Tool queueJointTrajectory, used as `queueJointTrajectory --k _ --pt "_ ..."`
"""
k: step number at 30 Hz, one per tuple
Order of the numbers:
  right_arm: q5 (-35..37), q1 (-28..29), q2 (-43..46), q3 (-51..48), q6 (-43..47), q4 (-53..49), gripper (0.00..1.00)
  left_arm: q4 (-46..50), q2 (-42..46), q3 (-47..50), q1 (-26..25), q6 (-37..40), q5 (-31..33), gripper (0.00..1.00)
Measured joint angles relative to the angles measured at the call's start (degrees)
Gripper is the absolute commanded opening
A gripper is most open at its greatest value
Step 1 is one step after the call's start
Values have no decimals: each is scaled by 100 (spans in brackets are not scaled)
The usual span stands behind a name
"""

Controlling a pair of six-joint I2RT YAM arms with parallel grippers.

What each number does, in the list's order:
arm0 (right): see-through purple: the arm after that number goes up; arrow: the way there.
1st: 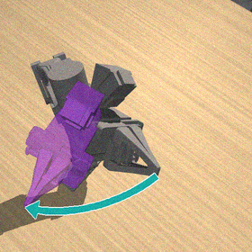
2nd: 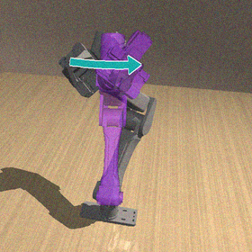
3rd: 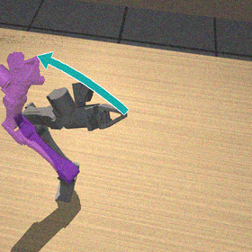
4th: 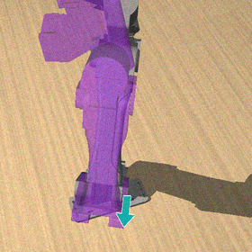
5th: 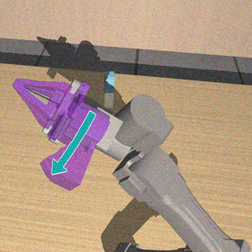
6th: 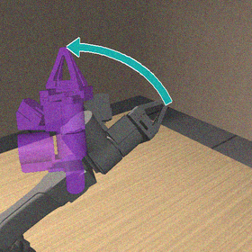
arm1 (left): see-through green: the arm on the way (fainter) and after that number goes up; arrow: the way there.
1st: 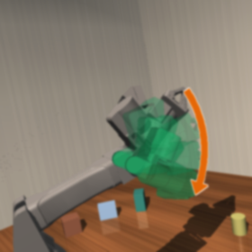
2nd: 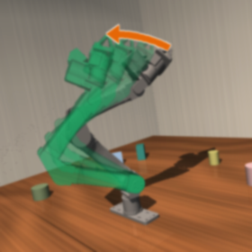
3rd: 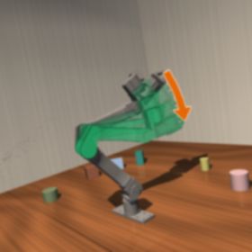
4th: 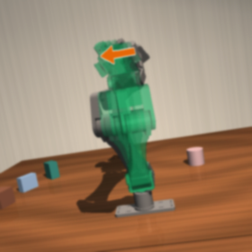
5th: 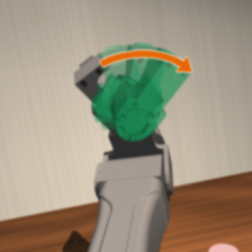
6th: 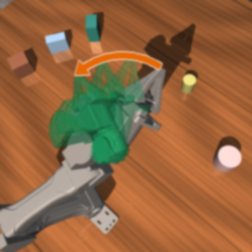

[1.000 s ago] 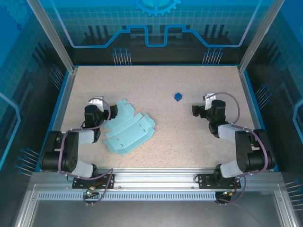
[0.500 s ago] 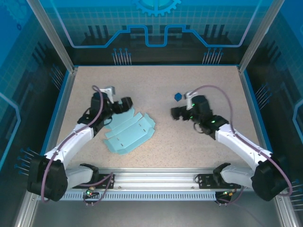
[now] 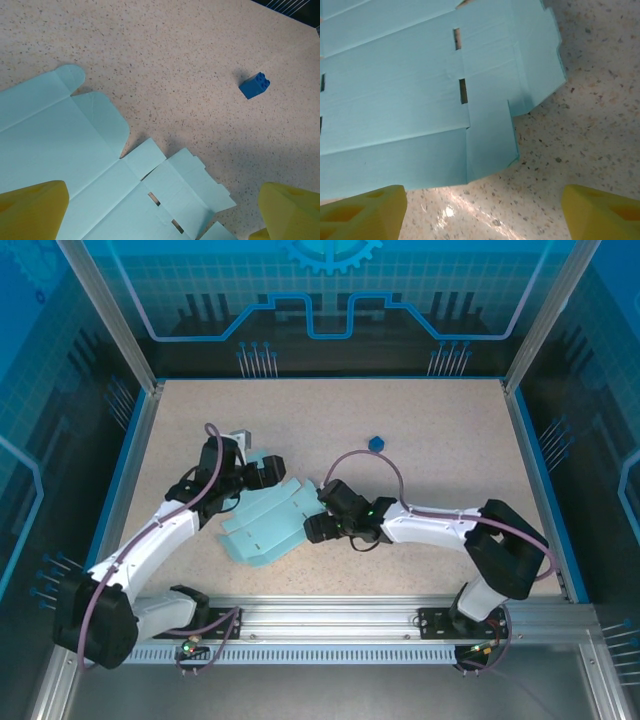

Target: Fold the paper box

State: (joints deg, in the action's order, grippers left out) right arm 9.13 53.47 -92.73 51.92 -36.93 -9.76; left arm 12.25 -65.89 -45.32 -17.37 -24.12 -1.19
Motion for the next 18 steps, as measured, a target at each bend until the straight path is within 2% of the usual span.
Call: queueJointTrajectory --k 10,18 --pt "114 -101 -997 245 -415 907 52 42 223 103 0 4 227 99" --pt "155 -372 -1405 332 -476 1628 15 39 498 195 0 -20 269 99"
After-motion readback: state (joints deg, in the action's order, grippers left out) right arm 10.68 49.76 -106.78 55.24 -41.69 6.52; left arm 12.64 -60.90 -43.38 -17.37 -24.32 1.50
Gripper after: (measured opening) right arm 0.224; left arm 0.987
